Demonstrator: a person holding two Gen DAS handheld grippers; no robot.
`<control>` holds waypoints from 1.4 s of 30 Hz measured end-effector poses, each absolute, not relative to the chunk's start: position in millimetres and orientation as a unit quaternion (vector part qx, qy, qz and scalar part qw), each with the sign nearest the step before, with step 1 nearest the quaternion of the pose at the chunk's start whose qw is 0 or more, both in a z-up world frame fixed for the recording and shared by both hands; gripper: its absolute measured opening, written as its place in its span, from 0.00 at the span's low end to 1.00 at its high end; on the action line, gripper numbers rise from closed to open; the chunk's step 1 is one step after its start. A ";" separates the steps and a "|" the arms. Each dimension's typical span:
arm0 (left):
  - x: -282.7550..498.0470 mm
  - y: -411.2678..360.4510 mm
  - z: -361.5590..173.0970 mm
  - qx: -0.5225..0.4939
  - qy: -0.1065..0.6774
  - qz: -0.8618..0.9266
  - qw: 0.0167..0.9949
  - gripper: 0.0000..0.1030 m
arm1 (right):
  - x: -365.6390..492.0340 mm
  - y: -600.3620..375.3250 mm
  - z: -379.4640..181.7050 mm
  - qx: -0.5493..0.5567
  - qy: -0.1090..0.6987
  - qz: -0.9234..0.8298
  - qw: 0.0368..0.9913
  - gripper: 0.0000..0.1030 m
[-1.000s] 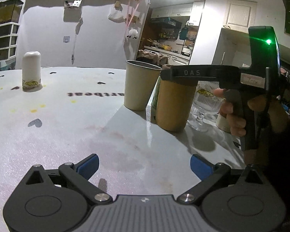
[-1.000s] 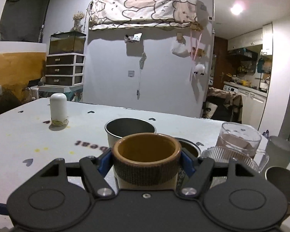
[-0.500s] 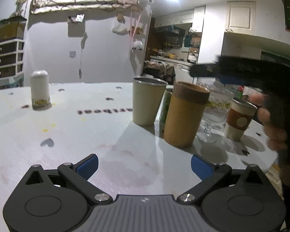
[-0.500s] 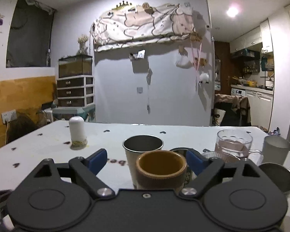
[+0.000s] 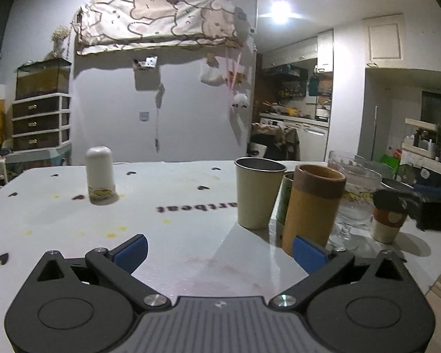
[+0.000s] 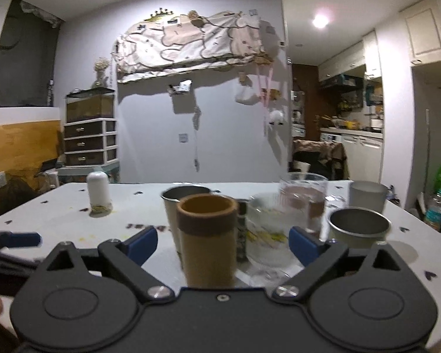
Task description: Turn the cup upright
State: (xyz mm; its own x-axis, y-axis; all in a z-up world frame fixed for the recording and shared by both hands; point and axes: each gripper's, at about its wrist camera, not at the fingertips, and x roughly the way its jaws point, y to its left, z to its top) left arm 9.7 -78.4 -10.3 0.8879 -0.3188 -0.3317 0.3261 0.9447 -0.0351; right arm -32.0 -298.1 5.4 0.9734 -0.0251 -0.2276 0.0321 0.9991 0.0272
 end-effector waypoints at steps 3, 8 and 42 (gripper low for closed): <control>7.6 -76.8 -9.5 0.012 0.166 -0.158 0.973 1.00 | -37.4 -301.1 0.7 0.013 0.118 -0.032 0.992 0.99; 3.9 -75.0 -7.3 0.012 0.162 -0.147 0.976 1.00 | -47.0 -304.0 -5.4 -0.002 0.117 -0.053 0.992 1.00; 0.0 -74.2 -7.2 0.013 0.164 -0.145 0.976 1.00 | -50.0 -304.8 -11.6 -0.002 0.128 -0.053 0.990 1.00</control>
State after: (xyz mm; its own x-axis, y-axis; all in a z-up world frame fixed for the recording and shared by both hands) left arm 0.0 -74.2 -7.2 0.9040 -0.2793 -0.3237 0.2878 0.9574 -0.0225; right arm -50.0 -304.8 -11.6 0.9616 -0.1050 -0.2536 0.1037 0.9944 -0.0184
